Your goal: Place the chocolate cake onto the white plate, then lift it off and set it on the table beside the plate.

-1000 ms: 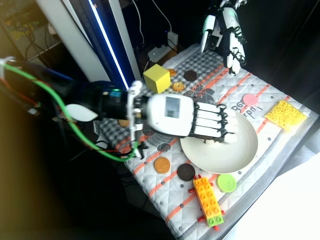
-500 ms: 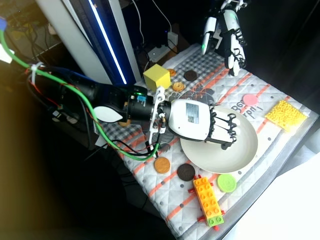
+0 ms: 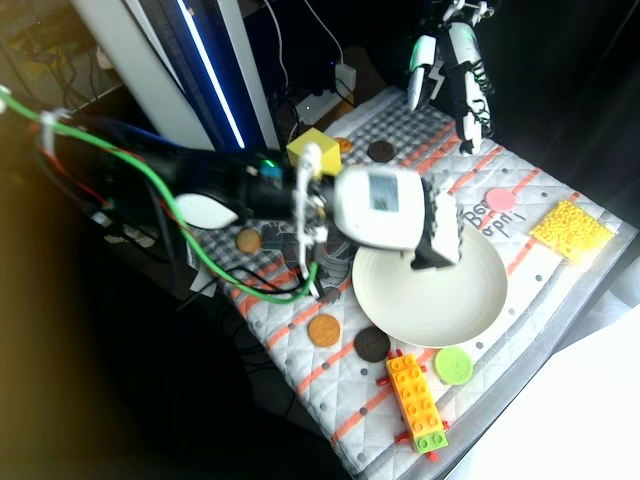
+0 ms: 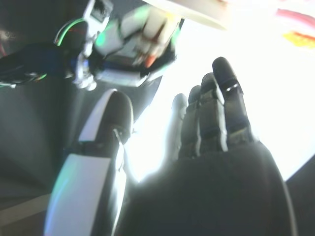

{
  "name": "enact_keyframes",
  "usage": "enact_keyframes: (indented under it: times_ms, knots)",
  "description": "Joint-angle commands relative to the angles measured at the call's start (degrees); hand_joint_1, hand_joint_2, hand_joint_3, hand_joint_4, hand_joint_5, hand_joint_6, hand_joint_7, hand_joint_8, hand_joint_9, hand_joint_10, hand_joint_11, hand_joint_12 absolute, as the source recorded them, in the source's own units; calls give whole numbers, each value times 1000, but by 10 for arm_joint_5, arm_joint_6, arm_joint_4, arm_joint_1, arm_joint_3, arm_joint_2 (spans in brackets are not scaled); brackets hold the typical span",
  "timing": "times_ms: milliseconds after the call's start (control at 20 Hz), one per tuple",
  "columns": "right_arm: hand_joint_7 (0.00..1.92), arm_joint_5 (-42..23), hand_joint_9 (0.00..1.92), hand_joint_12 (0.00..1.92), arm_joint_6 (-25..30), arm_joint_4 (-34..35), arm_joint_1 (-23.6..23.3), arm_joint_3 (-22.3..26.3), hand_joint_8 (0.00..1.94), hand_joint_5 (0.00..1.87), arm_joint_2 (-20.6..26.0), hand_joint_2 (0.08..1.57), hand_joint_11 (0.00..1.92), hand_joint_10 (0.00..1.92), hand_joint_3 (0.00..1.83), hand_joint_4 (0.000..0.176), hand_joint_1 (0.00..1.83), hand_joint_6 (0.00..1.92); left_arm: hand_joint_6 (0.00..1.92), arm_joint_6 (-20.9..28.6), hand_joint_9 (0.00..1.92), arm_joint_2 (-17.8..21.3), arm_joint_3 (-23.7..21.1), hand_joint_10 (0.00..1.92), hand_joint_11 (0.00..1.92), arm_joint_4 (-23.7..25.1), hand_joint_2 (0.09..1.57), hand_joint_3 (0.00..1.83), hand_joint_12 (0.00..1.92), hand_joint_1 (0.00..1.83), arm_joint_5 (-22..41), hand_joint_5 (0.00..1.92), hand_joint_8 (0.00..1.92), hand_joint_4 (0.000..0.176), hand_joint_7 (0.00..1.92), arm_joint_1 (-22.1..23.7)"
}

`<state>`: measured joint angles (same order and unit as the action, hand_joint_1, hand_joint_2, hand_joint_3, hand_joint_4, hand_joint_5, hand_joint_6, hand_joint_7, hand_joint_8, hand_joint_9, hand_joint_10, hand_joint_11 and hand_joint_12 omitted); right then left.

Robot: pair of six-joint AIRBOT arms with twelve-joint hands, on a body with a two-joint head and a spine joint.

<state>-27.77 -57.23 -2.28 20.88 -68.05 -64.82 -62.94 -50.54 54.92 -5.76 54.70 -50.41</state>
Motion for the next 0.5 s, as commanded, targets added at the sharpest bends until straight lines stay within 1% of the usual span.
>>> enact_keyframes:
  times_ms: [0,50,100,150,200,250,300,350,400,450]
  knots:
    - [517,-97,285,1912,-1,-7,-2,13,1558,709,21,1319,220,1486,6,0,1165,1535,4,6,132,4,-1,12,0,-4,1344,0,834,738,74,141,2,16,84,1]
    - [582,-105,388,1919,12,-34,4,33,1623,706,44,1307,350,1645,0,0,1129,1421,2,6,140,5,-2,13,0,-8,1342,0,868,750,78,138,3,15,91,-2]
    - [705,-105,604,1894,21,-49,6,41,1498,677,52,1263,491,1626,0,0,1292,1344,1,6,146,6,-3,12,0,-9,1342,0,911,731,80,130,2,21,78,-4]
    - [704,-105,662,1818,21,-61,13,60,1433,645,76,1260,530,1592,1,0,1322,1439,4,6,177,7,-4,21,0,-12,1344,0,1026,736,84,136,7,4,97,-7]
    - [688,-106,661,1827,21,-63,24,72,1455,643,90,1264,540,1603,2,0,1325,1452,4,6,183,9,-5,22,0,-15,1347,1,1046,723,87,138,5,14,98,-10]
    - [705,-107,691,1865,21,-68,41,86,1453,618,109,1265,600,1623,2,0,1315,1437,1,6,194,11,-6,24,0,-17,1354,4,1063,688,89,132,3,18,96,-12]
    - [747,-107,699,1855,21,-69,58,97,1406,650,123,1251,582,1583,0,0,1319,1401,0,6,196,12,-6,23,0,-17,1358,4,1069,663,89,120,1,25,77,-13]
    - [776,-107,673,1903,21,-69,72,103,1482,674,131,1255,614,1623,0,0,1200,1342,0,6,195,13,-6,21,0,-17,1360,4,1073,668,89,118,0,14,72,-14]
    - [802,-108,709,1917,21,-69,89,111,1512,674,139,1253,682,1659,0,0,1195,1290,0,6,197,15,-6,21,0,-17,1360,3,1076,668,87,114,0,4,71,-15]
    - [769,-108,742,1920,21,-69,104,116,1616,680,145,1263,795,1822,1,0,1200,1227,0,6,189,18,-7,16,0,-18,1360,3,1064,642,86,108,0,6,63,-16]
